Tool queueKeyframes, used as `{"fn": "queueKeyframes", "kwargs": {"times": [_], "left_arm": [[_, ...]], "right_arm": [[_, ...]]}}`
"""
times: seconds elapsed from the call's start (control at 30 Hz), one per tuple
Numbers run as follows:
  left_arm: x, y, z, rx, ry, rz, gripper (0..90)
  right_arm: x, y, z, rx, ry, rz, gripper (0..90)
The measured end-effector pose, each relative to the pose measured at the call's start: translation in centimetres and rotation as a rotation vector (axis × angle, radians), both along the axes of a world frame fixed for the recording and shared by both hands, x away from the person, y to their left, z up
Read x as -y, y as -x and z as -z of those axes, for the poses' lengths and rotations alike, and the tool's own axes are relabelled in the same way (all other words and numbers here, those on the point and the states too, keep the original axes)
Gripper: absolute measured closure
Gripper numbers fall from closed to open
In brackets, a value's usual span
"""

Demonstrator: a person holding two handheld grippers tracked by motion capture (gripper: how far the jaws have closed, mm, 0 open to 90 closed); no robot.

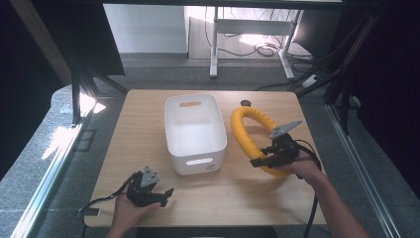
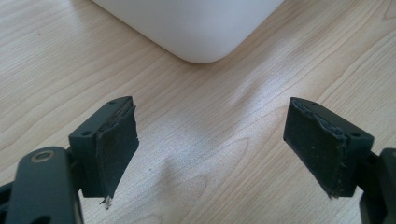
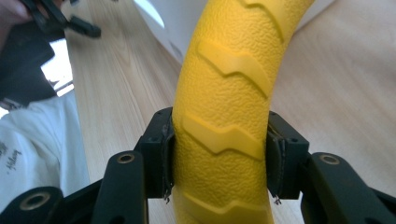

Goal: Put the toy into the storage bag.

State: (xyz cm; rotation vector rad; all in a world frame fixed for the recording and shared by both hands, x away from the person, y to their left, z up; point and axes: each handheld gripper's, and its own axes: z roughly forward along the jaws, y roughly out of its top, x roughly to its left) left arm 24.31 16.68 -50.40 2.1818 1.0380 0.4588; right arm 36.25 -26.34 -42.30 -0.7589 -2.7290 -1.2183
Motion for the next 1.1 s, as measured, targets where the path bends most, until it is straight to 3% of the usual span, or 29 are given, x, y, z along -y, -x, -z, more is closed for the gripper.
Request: {"fn": "queueKeyframes", "kwargs": {"times": [0.17, 1.1], "left_arm": [[0.0, 0.0, 0.0, 0.000, -0.002, -0.001, 17.8], [-0.2, 0.0, -0.1, 0.009, -0.009, -0.003, 17.8]], "right_arm": [[0.4, 0.2, -1.3, 0.045, -0.056, 0.018, 51.4], [-0.7, 0.8, -4.7, 0.138, -0.151, 0.004, 51.3]]}}
